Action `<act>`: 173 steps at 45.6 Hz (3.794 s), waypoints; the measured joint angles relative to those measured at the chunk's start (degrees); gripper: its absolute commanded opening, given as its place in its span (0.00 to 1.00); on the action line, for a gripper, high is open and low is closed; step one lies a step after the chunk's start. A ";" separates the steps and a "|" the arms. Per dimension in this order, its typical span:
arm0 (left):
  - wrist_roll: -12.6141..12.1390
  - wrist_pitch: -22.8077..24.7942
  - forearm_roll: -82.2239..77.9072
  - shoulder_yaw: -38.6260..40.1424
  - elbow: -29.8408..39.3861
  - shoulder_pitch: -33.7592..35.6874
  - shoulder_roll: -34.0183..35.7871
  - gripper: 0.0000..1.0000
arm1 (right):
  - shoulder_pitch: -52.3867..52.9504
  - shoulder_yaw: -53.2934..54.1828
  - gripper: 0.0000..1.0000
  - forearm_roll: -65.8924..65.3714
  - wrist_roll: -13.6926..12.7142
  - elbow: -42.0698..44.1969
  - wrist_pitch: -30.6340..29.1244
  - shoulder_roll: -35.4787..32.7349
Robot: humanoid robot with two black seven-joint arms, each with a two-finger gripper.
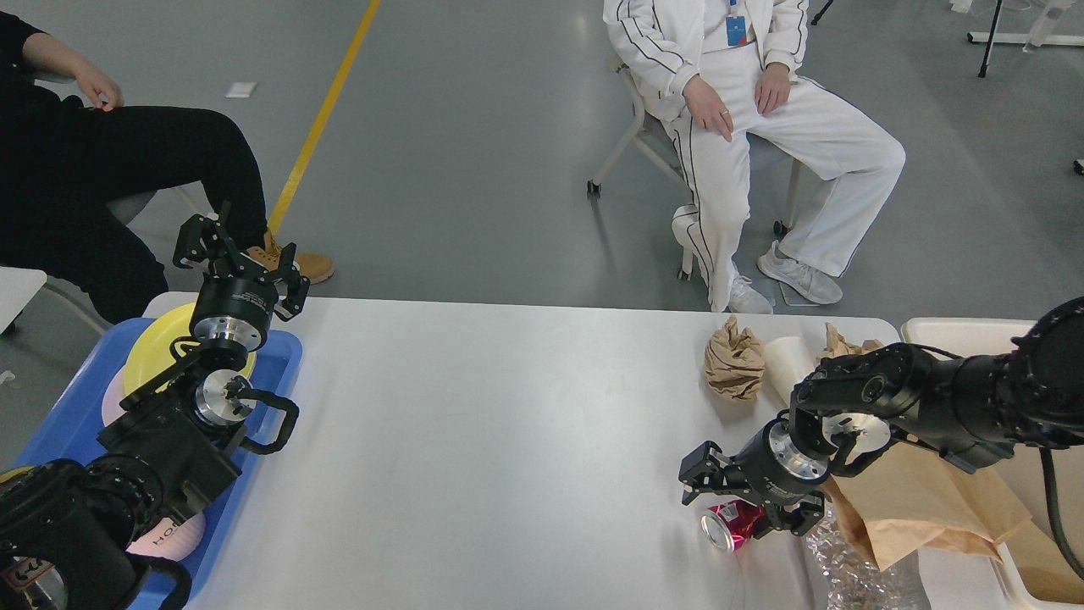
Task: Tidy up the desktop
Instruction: 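Lower the right gripper and grasp the red can, then lift the red can and drop it into the white bin, then bring the right gripper back over the table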
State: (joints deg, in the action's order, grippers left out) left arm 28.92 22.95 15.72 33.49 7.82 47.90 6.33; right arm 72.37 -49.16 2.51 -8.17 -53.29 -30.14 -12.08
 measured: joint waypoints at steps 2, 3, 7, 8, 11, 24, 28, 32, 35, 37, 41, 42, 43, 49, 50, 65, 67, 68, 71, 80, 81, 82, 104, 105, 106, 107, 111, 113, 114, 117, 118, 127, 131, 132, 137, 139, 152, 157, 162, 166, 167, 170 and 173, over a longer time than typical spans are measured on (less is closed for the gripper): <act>0.00 0.00 0.00 0.00 0.00 0.00 0.00 0.96 | -0.33 0.01 1.00 0.02 0.00 0.62 0.03 -0.01; 0.00 0.00 0.00 0.00 0.00 0.00 0.00 0.96 | -0.51 0.01 1.00 0.03 0.00 1.12 0.04 -0.01; 0.00 0.00 0.00 0.00 0.01 0.00 0.00 0.96 | -1.40 0.01 1.00 0.04 0.00 2.60 0.08 0.11; 0.00 0.00 0.00 0.00 0.01 0.00 0.00 0.96 | -1.62 0.01 1.00 0.04 0.00 2.78 0.10 0.13; 0.00 0.00 0.00 0.00 0.01 0.00 0.00 0.96 | -2.04 0.06 1.00 0.04 0.01 3.07 0.24 0.13; 0.00 0.00 0.00 0.00 0.01 0.00 0.00 0.96 | -2.23 0.12 0.73 1.38 0.05 3.20 3.46 0.30; 0.00 0.00 0.00 0.00 0.01 0.00 0.00 0.96 | -2.29 0.12 0.50 1.89 0.00 3.19 4.32 0.40; 0.00 0.00 0.00 0.00 0.01 0.00 0.00 0.96 | -2.39 -0.07 0.33 2.03 0.00 3.12 4.60 0.46; 0.00 0.00 0.00 0.00 0.01 0.00 0.00 0.96 | -2.40 -0.19 0.21 2.06 -0.01 3.11 4.64 0.48; 0.00 0.00 0.00 0.00 0.00 0.00 0.00 0.96 | -2.40 -0.21 0.14 2.06 -0.01 3.10 4.65 0.48; 0.00 0.00 0.00 0.00 0.00 0.00 0.00 0.96 | -2.39 -0.23 0.06 2.06 -0.01 3.04 4.65 0.48; 0.00 0.00 0.00 0.00 0.00 0.00 0.00 0.96 | -2.37 -0.24 0.04 2.06 0.00 3.03 4.65 0.48; 0.00 0.00 0.01 0.00 0.00 0.00 0.00 0.96 | -2.32 -0.23 0.02 2.06 -0.01 3.03 4.65 0.48; 0.00 0.00 0.04 0.00 0.00 0.00 0.00 0.96 | -1.30 0.04 0.00 2.06 -0.01 2.80 4.65 0.17; 0.00 0.00 0.04 0.00 0.00 0.00 0.00 0.96 | -0.98 0.05 0.00 2.07 -0.01 2.74 4.67 0.04; 0.00 0.00 0.03 0.00 0.00 0.00 0.00 0.96 | 14.89 0.20 0.01 2.40 0.27 -3.59 2.92 -8.83; 0.00 0.00 0.02 0.00 -0.01 0.00 0.00 0.96 | 17.59 0.21 0.01 2.40 0.34 -4.04 2.03 -10.21; 0.00 0.00 0.01 0.00 -0.01 0.00 0.00 0.96 | 18.80 0.21 0.01 2.41 0.38 -4.16 1.51 -10.78; 0.00 0.00 0.00 0.00 0.00 0.00 0.00 0.96 | 22.57 0.23 0.01 2.41 0.50 -4.33 -0.22 -12.52; 0.00 0.00 0.01 0.00 0.00 0.00 0.00 0.96 | 31.54 0.51 0.02 2.42 0.61 -4.15 -2.16 -16.68; 0.00 0.00 0.01 0.00 0.00 0.00 0.00 0.96 | 32.26 0.65 0.02 2.42 0.62 -4.11 -2.19 -17.14; 0.00 0.00 0.00 0.00 0.00 0.00 0.00 0.96 | 33.00 0.77 0.02 2.42 0.62 -4.10 -2.21 -17.63; 0.00 0.00 0.00 0.00 0.00 0.00 0.00 0.96 | 21.09 -0.21 0.05 2.51 0.19 5.47 10.88 -25.49; 0.00 0.00 0.01 0.00 0.00 0.00 0.00 0.96 | 19.49 -0.19 0.05 2.51 0.19 6.51 11.83 -25.74; 0.00 0.00 0.00 0.00 0.01 0.00 0.00 0.96 | 17.84 -0.11 0.05 2.51 0.18 7.58 12.72 -25.94; 0.00 0.00 0.00 0.00 0.01 0.00 0.00 0.96 | 16.24 -0.02 0.05 2.51 0.18 8.62 13.50 -26.13; 0.00 0.00 0.00 0.00 0.01 0.00 0.00 0.96 | 9.06 0.71 0.12 2.51 0.17 13.45 16.39 -27.27; 0.00 0.00 0.00 0.00 0.01 0.00 0.00 0.96 | 6.02 1.14 0.23 2.49 0.17 15.58 17.55 -27.78; 0.00 0.00 0.01 0.00 0.01 0.00 0.00 0.96 | 4.54 1.35 0.31 2.48 0.17 16.64 18.08 -27.97; 0.00 0.00 0.01 0.00 0.01 0.00 0.00 0.96 | -0.99 2.14 0.77 2.43 0.17 20.61 19.59 -28.30; 0.00 0.00 0.01 0.00 0.01 0.00 0.00 0.96 | -2.53 2.38 0.91 2.43 0.17 21.80 19.85 -28.35; 0.00 0.00 0.01 0.00 0.00 0.00 0.00 0.96 | -10.20 4.65 1.00 2.41 0.24 27.75 20.44 -27.90; 0.00 0.00 0.01 0.00 0.00 0.00 0.00 0.96 | -11.67 4.91 1.00 2.41 0.25 28.00 20.39 -27.80; 0.00 0.00 0.01 0.00 0.00 0.00 0.00 0.96 | -11.82 4.94 1.00 2.41 0.25 28.00 20.32 -27.78; 0.00 0.00 0.01 0.00 0.00 0.00 0.00 0.96 | -11.96 4.91 1.00 2.41 0.25 27.83 19.92 -27.67; 0.00 0.00 0.01 0.00 0.00 0.00 0.00 0.96 | -11.54 4.81 1.00 2.41 0.25 27.53 19.76 -27.42; 0.00 0.00 0.01 0.00 0.00 0.00 0.00 0.96 | 3.25 -0.71 1.00 2.05 0.29 15.83 19.26 -26.18; 0.00 0.00 0.02 0.00 0.00 0.00 0.00 0.96 | 10.71 -6.15 1.00 1.98 0.29 8.67 18.42 -24.63; 0.00 0.00 0.01 0.00 0.01 0.00 0.00 0.96 | 19.08 -11.65 1.00 1.97 0.31 0.34 17.29 -22.38; 0.00 0.00 0.01 0.00 0.01 0.00 0.00 0.96 | 24.87 -14.15 1.00 1.97 0.31 -5.16 15.51 -20.82; 0.00 0.00 0.01 0.00 0.01 0.00 0.00 0.96 | 26.22 -14.57 1.00 1.96 0.31 -6.30 14.80 -20.45; 0.00 0.00 0.01 0.00 0.01 0.00 0.00 0.96 | 30.28 -15.76 1.00 1.97 0.31 -9.31 11.78 -19.18; 0.00 0.00 0.01 0.00 0.00 0.00 0.00 0.96 | 33.95 -16.88 1.00 2.00 0.28 -11.57 8.04 -17.68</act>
State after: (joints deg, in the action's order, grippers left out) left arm 28.92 22.95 15.73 33.49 7.83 47.90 6.33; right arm 106.32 -66.03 4.51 -7.89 -64.86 -22.11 -29.77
